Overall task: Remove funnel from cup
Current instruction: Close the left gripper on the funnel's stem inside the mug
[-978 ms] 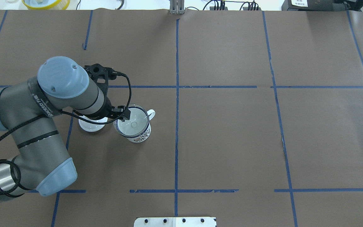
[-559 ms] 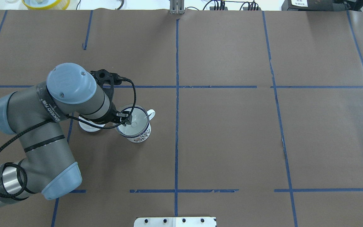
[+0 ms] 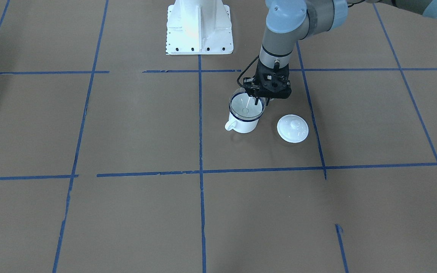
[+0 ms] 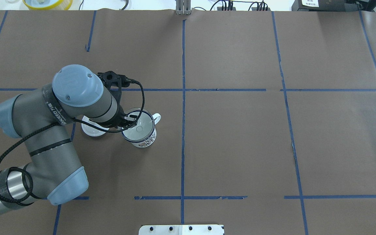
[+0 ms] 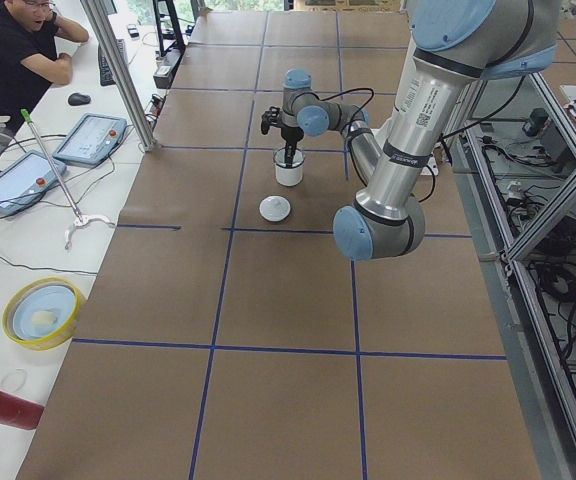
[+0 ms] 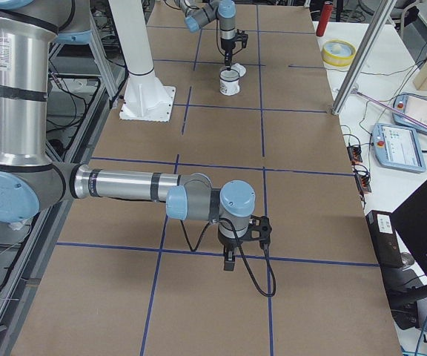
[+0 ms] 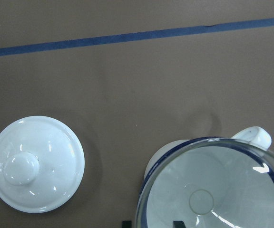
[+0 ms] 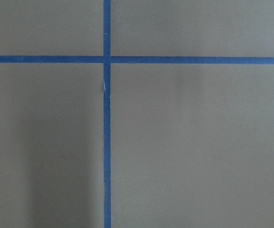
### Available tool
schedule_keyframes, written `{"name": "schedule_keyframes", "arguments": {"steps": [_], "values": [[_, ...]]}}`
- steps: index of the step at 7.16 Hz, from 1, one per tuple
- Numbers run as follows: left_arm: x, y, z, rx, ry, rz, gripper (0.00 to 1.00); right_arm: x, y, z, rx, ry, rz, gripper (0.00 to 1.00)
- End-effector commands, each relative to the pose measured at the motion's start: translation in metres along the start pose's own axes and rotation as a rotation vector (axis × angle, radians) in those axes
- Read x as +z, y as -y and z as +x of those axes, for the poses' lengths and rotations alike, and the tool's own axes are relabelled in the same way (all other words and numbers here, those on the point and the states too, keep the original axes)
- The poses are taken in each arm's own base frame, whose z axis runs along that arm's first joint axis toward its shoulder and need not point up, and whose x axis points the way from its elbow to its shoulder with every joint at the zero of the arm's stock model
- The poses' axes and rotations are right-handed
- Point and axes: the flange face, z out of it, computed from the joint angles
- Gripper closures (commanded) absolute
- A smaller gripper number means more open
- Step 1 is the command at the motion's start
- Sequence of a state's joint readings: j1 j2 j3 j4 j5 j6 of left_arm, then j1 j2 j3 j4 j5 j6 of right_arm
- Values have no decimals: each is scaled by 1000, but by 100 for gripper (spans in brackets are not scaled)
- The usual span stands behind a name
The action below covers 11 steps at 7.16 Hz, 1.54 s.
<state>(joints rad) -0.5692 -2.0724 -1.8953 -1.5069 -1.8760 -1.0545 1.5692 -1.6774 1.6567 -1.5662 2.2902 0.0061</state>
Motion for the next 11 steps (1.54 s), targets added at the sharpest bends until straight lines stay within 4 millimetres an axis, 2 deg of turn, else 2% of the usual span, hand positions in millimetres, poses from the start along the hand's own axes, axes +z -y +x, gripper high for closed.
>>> {"name": "schedule_keyframes", "arguments": {"steps": [1,3,7,11], "values": [[3,0,-1,8,-3,2,75,0,0,0,1,0,-1,0],[2,0,-3,8,-3,3,88,0,0,0,1,0,-1,0],[-3,2,-6,11,-4,12,99,0,0,0,1,0,-1,0],[-22,20,-20,38,-9,43,100,0,0,0,1,0,-1,0]]}}
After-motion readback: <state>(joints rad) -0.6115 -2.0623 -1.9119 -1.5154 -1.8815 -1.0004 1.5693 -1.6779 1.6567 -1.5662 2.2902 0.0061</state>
